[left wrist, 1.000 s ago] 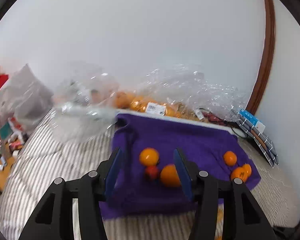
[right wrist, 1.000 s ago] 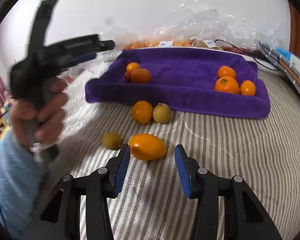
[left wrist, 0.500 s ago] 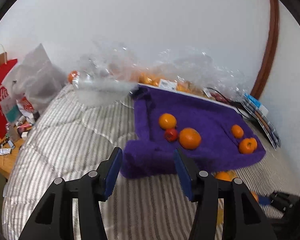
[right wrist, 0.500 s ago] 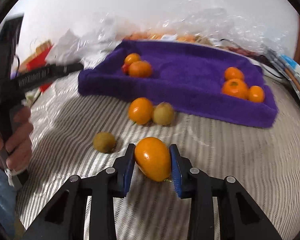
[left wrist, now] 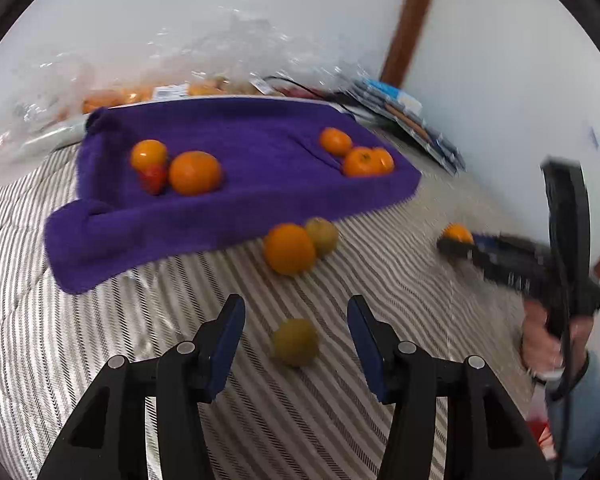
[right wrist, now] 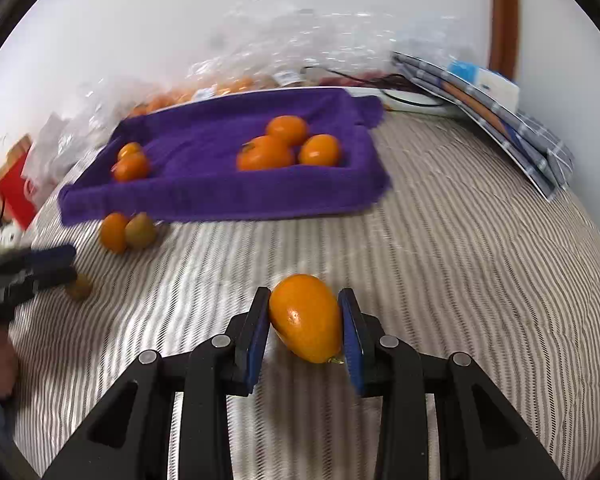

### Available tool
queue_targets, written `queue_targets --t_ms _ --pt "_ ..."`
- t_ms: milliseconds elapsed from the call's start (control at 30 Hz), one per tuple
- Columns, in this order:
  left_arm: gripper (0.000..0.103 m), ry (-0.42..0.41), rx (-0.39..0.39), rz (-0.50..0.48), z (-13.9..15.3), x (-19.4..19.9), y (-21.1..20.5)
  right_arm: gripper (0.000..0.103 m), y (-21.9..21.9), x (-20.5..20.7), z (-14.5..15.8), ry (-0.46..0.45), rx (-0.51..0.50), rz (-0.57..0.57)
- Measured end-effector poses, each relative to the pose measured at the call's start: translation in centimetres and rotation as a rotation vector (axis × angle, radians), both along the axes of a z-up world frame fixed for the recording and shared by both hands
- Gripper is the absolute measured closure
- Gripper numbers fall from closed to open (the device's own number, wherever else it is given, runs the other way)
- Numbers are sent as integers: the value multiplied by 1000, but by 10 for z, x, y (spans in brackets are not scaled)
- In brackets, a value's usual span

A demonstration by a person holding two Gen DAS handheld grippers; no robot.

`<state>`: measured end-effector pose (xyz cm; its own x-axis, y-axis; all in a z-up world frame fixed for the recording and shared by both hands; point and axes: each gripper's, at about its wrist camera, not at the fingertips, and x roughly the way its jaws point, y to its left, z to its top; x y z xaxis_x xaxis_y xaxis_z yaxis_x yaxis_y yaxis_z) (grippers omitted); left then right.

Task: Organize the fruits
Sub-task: 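Grasp a small yellow-green fruit with the left tool, then carry both held fruits over the towel with both tools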

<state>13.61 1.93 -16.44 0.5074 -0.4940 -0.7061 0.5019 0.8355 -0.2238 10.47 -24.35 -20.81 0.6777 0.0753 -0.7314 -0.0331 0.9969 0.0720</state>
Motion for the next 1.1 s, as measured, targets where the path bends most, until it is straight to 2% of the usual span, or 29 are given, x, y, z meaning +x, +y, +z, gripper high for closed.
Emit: queue_targets --t_ms 100,200,367,533,833,1000,1100 --pt "52 13 39 5 -5 -4 -5 69 -7 0 0 -6 30 -15" --pt "54 19 51 17 -7 -5 -5 69 -2 3 0 -5 10 -6" --pt "66 24 61 49 -8 -3 -2 69 6 4 -1 4 -29 11" --pt "80 22 73 41 -9 -3 -4 69 8 2 0 -12 -32 30" --pt "80 43 32 39 -9 0 0 69 13 6 -4 19 -70 37" --pt "80 42 31 38 -8 -1 0 69 6 7 -5 25 -29 32" --pt "80 35 4 6 -6 -5 -2 69 5 6 -4 17 -20 15"
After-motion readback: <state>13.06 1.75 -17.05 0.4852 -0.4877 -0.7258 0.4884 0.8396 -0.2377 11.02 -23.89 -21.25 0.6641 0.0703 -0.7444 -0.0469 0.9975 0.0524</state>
